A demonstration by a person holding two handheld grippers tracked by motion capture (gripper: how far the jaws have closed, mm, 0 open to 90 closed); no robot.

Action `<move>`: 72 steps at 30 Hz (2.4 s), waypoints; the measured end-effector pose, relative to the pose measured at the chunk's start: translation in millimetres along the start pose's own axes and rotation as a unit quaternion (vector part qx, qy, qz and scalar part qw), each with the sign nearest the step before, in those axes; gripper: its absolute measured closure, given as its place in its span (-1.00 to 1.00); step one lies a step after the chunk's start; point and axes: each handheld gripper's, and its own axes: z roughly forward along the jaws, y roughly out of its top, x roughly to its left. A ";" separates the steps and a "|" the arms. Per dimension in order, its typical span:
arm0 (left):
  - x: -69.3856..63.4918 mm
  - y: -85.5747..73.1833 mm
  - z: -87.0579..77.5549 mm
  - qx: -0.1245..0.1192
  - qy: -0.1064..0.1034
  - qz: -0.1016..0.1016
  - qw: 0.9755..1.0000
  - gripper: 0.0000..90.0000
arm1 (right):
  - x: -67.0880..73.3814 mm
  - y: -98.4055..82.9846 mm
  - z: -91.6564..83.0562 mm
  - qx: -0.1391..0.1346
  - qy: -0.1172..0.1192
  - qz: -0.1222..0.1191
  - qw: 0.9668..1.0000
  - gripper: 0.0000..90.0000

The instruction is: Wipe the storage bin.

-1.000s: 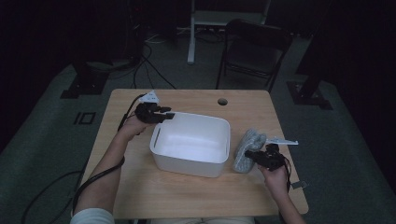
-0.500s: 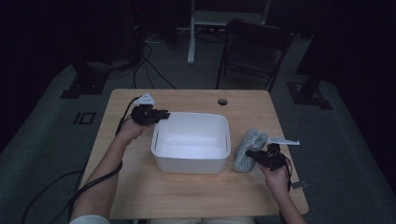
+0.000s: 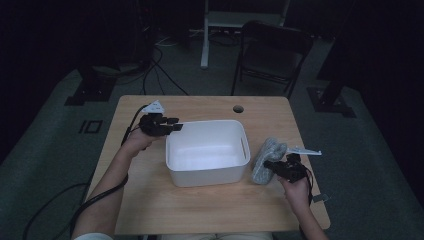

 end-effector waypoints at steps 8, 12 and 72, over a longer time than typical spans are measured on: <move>-0.3 -4.6 3.5 -0.016 0.009 -0.013 1.000 0.73 | -0.8 -0.4 0.1 0.001 0.000 -0.001 1.000 0.61; -3.5 -8.3 -0.6 -0.020 0.020 -0.021 0.999 0.76 | -0.7 -0.2 -0.1 0.001 -0.001 0.000 1.000 0.61; -44.0 -17.2 -5.6 -0.009 0.041 -0.054 0.998 0.92 | -2.4 2.5 0.2 -0.001 0.001 -0.001 1.000 0.61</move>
